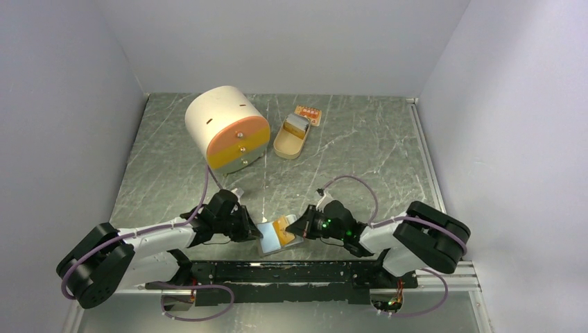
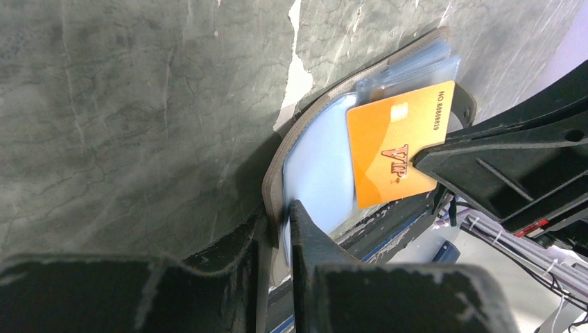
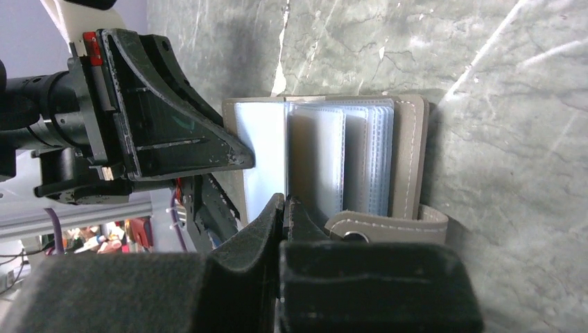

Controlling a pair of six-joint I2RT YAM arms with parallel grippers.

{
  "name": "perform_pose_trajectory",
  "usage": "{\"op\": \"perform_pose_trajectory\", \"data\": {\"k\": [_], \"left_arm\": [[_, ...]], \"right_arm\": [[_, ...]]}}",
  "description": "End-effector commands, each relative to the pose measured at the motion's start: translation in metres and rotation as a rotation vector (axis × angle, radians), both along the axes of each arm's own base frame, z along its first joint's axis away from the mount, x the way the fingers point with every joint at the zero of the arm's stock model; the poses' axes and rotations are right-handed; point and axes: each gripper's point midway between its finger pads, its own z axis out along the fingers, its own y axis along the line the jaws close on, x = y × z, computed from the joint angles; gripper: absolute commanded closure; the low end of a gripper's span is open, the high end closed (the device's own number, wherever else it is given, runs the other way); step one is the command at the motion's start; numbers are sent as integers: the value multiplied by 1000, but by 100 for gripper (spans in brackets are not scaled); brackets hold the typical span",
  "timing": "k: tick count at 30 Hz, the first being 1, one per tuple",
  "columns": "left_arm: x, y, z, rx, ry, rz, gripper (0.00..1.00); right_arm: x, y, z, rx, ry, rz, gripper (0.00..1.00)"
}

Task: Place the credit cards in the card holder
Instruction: Insert the credit card into the card holder.

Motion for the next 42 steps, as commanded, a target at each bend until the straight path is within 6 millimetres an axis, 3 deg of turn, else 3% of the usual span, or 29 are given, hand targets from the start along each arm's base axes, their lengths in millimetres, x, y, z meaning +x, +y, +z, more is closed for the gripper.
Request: {"op": "perform_pose_trajectory", "data": {"k": [1, 26, 33, 42], "left_arm": [[-3, 7, -9, 28, 17, 15, 81], [-1, 1, -7, 16, 15, -13, 81], [-1, 0, -4, 4, 8, -18, 81], [-4, -6, 2, -46, 9, -31, 81]], "right_arm": [[3, -12, -2, -34, -12, -57, 100], [-14, 7, -7, 54, 45, 42, 100], [-10, 16, 2, 122, 25, 42, 100], [-5, 20, -2, 172, 54, 6, 100]]}}
